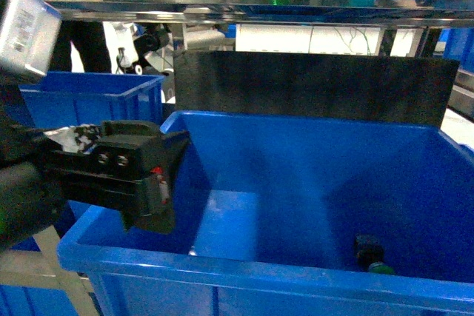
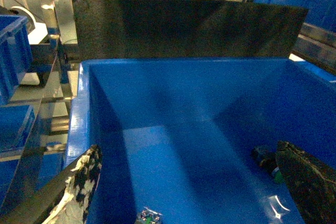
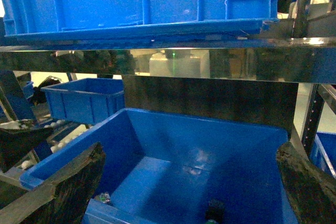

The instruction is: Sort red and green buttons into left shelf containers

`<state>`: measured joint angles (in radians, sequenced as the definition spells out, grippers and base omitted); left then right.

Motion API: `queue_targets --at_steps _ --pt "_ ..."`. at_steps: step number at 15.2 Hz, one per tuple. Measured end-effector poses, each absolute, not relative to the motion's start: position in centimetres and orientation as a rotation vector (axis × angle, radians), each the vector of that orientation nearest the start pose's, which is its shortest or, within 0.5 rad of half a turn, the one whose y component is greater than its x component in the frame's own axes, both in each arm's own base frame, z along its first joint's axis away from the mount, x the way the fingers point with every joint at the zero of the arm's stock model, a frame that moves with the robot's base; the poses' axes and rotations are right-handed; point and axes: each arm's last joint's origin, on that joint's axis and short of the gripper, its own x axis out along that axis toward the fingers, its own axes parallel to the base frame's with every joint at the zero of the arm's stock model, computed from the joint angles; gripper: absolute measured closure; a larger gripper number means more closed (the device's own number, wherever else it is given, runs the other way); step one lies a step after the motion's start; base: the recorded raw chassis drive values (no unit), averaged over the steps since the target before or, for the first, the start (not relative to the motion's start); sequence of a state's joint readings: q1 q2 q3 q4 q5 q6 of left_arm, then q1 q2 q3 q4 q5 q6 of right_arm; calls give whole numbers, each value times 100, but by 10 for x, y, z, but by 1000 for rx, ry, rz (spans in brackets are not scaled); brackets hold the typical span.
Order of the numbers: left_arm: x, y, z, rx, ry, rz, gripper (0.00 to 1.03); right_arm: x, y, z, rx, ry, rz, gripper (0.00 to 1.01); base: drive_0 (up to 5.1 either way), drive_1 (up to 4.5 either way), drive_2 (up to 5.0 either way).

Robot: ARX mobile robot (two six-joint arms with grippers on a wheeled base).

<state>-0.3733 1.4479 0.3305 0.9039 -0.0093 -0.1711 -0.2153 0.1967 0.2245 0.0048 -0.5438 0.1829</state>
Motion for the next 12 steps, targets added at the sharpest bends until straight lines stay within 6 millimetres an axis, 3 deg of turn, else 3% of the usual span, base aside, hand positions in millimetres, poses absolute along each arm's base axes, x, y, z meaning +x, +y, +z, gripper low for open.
queue_targets --at_steps 5,7,8,10,12 --pt "171 -35 202 -114 110 -162 5 98 -6 225 169 0 330 3 0 0 0" --pt "162 -32 213 -127 58 -148 5 98 -5 223 165 15 281 7 0 0 0" --pt "162 -33 212 -109 11 -103 11 97 2 220 110 12 209 17 0 0 0" --pt "153 -23 195 -37 27 -2 35 97 1 211 37 -5 38 40 0 0 0" --pt "145 -16 193 -20 -2 4 60 98 0 198 15 4 -2 67 0 0 0"
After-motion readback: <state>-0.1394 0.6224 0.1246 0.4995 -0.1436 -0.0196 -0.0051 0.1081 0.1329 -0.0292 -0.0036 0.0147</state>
